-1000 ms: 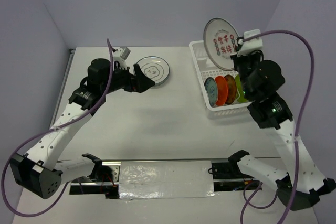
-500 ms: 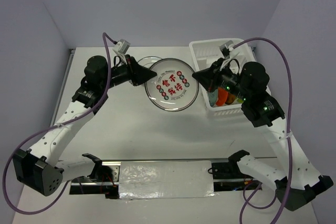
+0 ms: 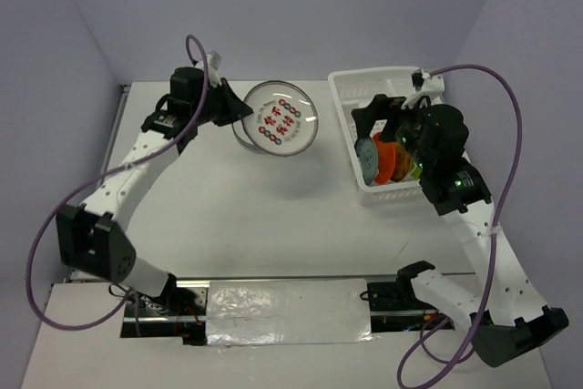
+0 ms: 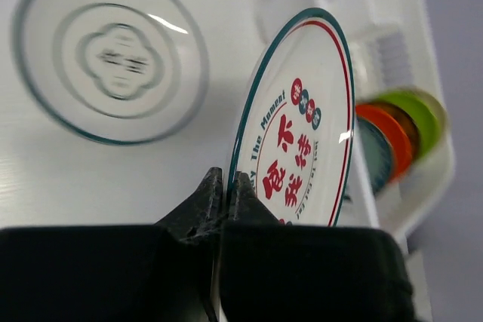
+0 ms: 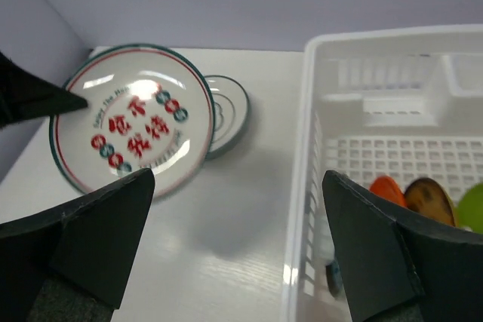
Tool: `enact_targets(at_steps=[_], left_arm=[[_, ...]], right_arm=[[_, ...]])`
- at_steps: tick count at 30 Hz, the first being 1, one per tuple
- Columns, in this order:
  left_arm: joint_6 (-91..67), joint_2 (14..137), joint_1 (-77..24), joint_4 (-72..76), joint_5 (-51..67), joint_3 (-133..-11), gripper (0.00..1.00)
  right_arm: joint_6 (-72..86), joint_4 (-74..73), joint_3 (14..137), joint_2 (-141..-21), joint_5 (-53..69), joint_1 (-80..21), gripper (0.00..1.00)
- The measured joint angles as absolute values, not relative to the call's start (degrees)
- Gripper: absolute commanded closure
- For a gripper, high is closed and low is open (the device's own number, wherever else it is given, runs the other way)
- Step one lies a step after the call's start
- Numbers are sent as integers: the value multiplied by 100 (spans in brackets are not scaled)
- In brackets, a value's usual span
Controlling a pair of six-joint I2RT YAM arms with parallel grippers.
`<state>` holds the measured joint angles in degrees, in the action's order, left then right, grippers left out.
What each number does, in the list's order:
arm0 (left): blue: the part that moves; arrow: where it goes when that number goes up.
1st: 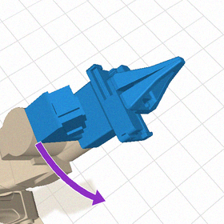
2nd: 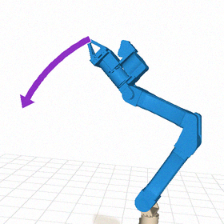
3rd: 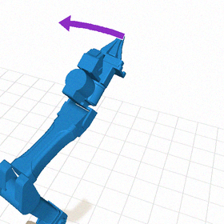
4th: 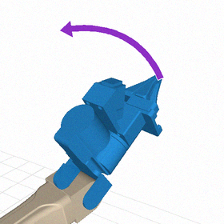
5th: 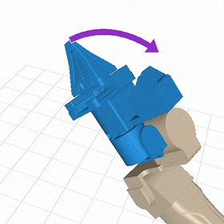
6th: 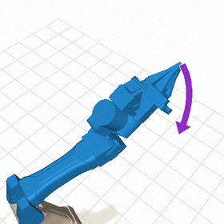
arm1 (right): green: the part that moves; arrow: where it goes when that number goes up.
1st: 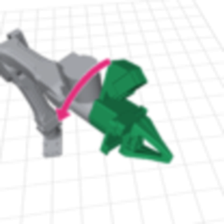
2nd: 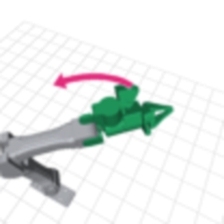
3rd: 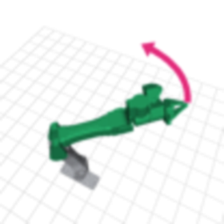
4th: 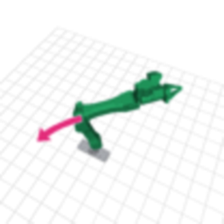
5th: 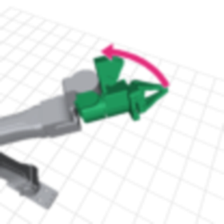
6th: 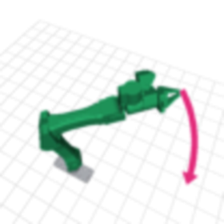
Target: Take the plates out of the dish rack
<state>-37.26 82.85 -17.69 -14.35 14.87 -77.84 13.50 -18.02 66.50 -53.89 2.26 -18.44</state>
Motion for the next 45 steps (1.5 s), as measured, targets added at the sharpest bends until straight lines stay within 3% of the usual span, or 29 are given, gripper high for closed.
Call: enact_targets(at_steps=[7,10,13,15,16,18,19,28,33,37,45], left_arm=[[-4176,10726,-751,-1852,934,-9172,100],[-4250,11592,-707,-1988,777,-9817,90],[-4287,11998,-735,-2029,766,-9974,72],[-4362,12073,-740,-2067,770,-9977,50],[-4362,12079,-740,-2075,781,-9974,30],[-4386,12077,-742,-2062,823,-9970,17],[-4407,12075,-744,-2010,864,-9939,2],[-4355,12055,-1028,-2355,947,-9397,1],[-4348,11743,-1173,-2676,751,-8971,1],[-4351,10372,-1223,-2749,401,-7926,1],[-3898,7522,-1994,-2788,-117,-7332,1]], right_arm=[[943,-2274,6167,-4904,-384,-1833,0],[714,-2423,6147,-4696,-515,-1833,0],[471,-2510,6147,-4578,-672,-1833,0],[379,-2539,6136,-4560,-690,-1831,0],[346,-2536,6119,-4560,-679,-1833,0],[305,-2523,6016,-4569,-672,-1833,0],[281,-2526,5946,-4624,-683,-1833,0],[-152,-2659,5857,-6158,-1785,-2213,0],[-351,-2759,5870,-6694,-2141,-2215,20],[-401,-2714,5937,-6912,-2189,-2226,38],[-569,-2663,6222,-8047,-2620,-2263,56]])
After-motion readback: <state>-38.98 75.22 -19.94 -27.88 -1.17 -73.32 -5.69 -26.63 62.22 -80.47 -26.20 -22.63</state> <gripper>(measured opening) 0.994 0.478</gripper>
